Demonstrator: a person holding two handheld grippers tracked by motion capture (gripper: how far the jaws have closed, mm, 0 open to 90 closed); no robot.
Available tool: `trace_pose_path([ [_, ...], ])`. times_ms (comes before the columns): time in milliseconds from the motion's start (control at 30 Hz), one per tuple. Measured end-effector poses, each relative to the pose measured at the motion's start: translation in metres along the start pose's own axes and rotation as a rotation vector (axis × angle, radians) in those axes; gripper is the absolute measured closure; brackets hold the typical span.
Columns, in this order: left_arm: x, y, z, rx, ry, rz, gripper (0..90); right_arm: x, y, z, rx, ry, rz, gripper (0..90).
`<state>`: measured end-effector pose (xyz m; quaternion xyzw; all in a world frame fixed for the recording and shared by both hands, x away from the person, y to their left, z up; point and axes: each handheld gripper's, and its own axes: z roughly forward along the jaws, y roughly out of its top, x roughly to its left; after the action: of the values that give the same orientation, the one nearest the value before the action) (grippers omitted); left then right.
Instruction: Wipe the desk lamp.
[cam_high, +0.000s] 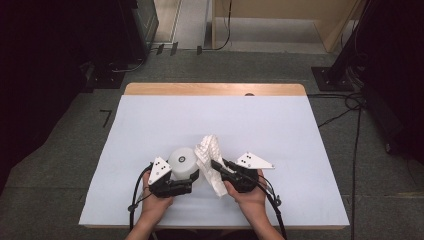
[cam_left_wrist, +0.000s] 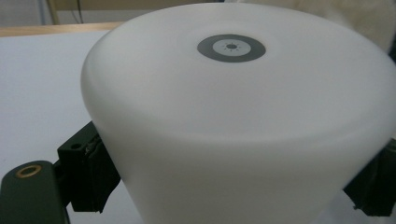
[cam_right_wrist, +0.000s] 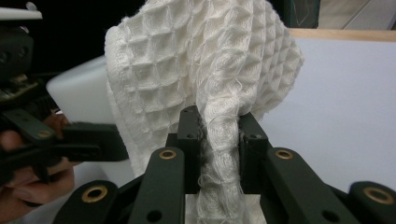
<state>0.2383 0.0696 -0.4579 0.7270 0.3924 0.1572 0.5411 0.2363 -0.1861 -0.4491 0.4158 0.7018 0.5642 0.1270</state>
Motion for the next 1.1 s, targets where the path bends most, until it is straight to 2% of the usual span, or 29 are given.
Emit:
trace_pose_path([
  [100, 0.001, 0.003, -0.003, -0.024, -0.071, -0.034, 8.7, 0.0, -0.005, 0.005, 0.019, 0.001, 0.017, 75.8],
  [167, 0.001, 0.005, -0.006, -0.039, -0.103, -0.051, 8.7, 0.001, -0.008, 0.008, 0.037, -0.009, 0.027, 75.8],
  [233, 0.0, 0.007, -0.007, -0.046, -0.125, -0.063, 8.8, 0.003, -0.01, 0.009, 0.047, 0.004, 0.037, 75.9],
  [300, -0.002, 0.007, -0.007, -0.034, -0.128, -0.055, 8.8, 0.006, -0.009, 0.008, 0.045, 0.005, 0.031, 76.0],
  [433, -0.013, 0.003, -0.001, 0.008, -0.129, 0.014, 8.8, 0.007, -0.003, 0.003, 0.018, 0.014, 0.031, 76.0],
  [533, -0.02, -0.001, 0.006, 0.052, -0.139, 0.066, 8.8, 0.005, 0.002, -0.002, 0.002, -0.002, 0.018, 76.1],
  [667, -0.022, -0.004, 0.012, 0.08, -0.139, 0.081, 8.7, 0.002, 0.005, -0.005, -0.013, -0.001, 0.015, 76.1],
  [833, -0.019, -0.001, 0.008, 0.062, -0.126, 0.078, 8.8, 0.004, 0.007, -0.005, -0.017, 0.006, -0.016, 76.1],
  [900, -0.018, 0.002, 0.004, 0.04, -0.133, 0.062, 8.7, 0.004, 0.004, -0.002, 0.001, 0.004, -0.02, 76.1],
  [1100, -0.017, 0.01, -0.007, -0.037, -0.125, 0.057, 8.7, 0.004, -0.003, 0.004, 0.051, -0.009, -0.016, 76.0],
])
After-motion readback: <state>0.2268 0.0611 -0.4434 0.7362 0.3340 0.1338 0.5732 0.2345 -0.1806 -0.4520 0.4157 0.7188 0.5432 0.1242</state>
